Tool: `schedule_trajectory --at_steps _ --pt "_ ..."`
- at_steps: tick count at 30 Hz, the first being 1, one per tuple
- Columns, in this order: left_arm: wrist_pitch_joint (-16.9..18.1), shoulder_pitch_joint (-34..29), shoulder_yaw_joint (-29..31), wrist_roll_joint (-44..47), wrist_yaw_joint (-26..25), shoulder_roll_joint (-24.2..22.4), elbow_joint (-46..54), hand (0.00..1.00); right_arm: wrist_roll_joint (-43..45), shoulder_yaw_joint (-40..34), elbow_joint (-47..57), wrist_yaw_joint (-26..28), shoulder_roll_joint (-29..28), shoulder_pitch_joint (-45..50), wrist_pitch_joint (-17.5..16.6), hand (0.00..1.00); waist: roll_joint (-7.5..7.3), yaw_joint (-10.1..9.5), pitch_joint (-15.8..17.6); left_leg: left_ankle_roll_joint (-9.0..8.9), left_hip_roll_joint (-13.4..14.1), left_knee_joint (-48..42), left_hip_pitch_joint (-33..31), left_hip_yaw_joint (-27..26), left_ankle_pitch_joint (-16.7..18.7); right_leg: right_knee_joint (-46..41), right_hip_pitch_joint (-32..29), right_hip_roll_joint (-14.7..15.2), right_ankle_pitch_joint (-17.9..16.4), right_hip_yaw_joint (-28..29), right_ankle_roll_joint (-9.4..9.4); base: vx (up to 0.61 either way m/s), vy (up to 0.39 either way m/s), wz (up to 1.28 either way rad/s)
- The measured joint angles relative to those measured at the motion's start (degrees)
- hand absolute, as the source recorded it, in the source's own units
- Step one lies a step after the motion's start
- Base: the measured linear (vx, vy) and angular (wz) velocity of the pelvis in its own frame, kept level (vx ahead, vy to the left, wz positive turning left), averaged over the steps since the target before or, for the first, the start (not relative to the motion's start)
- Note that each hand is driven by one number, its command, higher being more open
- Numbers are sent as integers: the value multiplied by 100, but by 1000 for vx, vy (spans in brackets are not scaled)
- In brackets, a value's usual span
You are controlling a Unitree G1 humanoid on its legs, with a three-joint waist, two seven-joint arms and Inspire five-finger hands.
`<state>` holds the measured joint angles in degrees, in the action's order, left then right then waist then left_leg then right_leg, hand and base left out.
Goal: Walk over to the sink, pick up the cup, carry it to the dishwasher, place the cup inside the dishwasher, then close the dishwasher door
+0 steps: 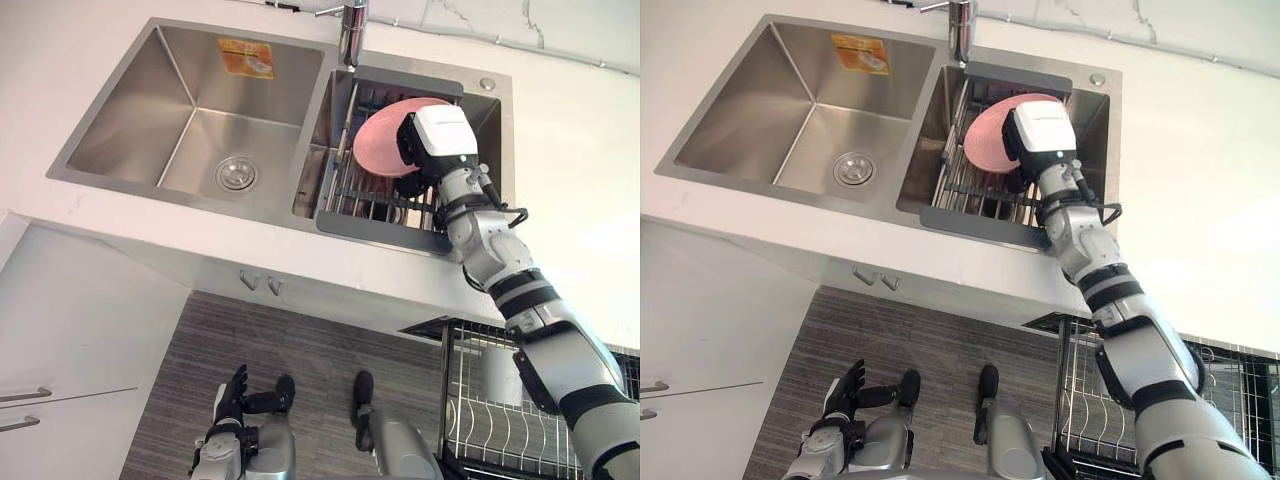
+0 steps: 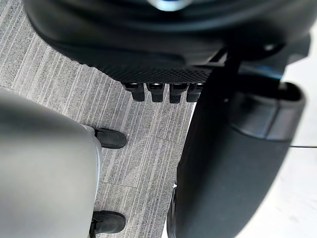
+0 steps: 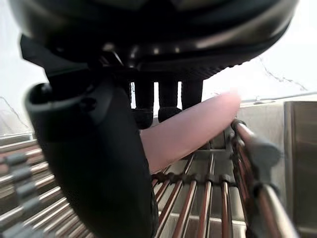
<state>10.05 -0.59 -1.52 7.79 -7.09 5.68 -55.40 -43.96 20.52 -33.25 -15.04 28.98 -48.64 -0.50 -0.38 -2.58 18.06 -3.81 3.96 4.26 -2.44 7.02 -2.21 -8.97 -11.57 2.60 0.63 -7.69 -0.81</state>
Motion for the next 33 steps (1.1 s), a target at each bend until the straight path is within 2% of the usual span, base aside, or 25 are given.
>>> schedule_trajectory --at_steps 6,7,21,33 --pt "-63 -1 8 -64 55 1 -7 100 8 -38 365 -1 0 388 -37 0 -24 21 -14 -3 20 20 110 -65 3 -2 85 -29 -3 75 -2 -6 -3 -4" --pt "-76 -1 10 -94 80 2 -14 100 8 -38 451 -1 -1 458 -38 100 -29 22 -17 -3 19 20 125 -91 3 -10 85 -33 -3 96 -3 -21 -6 -11" --pt "-142 -1 18 -111 94 65 -130 100 227 -308 1264 -20 -300 1477 -2 100 -161 83 -181 3 44 63 305 -251 14 -7 168 -83 -3 245 -2 1 -10 -5" --pt "-193 -15 51 -226 93 52 -310 100 232 -584 1944 -45 -426 2104 2 100 -152 150 -404 -1 87 63 401 -321 71 60 256 -132 0 305 -1 4 -6 -2"
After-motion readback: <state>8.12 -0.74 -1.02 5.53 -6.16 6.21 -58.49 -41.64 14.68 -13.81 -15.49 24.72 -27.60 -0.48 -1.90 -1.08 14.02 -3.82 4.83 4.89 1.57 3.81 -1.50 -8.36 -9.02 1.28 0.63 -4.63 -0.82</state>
